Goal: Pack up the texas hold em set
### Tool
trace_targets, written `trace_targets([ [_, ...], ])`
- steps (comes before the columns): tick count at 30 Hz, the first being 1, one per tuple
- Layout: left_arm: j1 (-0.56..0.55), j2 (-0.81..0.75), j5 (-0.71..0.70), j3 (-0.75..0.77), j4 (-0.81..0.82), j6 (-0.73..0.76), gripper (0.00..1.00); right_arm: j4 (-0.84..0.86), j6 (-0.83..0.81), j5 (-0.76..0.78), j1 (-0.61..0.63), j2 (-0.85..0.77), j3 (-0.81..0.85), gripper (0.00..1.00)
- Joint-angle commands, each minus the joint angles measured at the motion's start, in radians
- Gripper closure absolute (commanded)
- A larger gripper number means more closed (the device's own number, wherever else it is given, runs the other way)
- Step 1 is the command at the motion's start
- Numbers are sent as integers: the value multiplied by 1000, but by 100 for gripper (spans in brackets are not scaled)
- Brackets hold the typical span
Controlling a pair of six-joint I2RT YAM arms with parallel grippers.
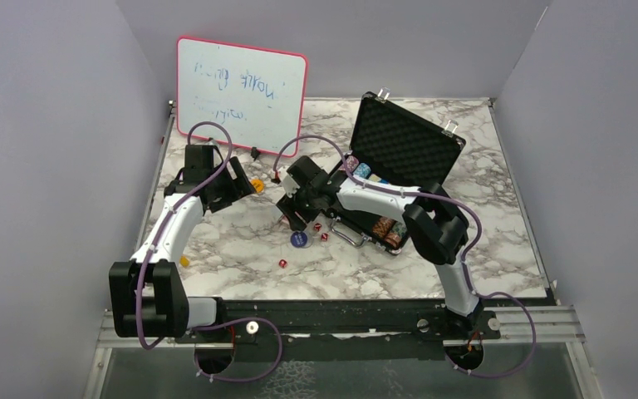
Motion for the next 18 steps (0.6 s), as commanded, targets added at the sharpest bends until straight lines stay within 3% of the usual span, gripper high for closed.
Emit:
trace_targets([
  [1, 8, -33, 21, 12, 18, 12, 20, -126, -17, -27, 5, -26, 61, 56],
  [9, 7, -36, 51, 0, 28, 3, 20, -343, -8, -48, 5, -30, 94, 56],
  [18, 6, -41, 131, -12, 56, -13, 20, -423, 57, -48, 4, -59, 122, 54],
])
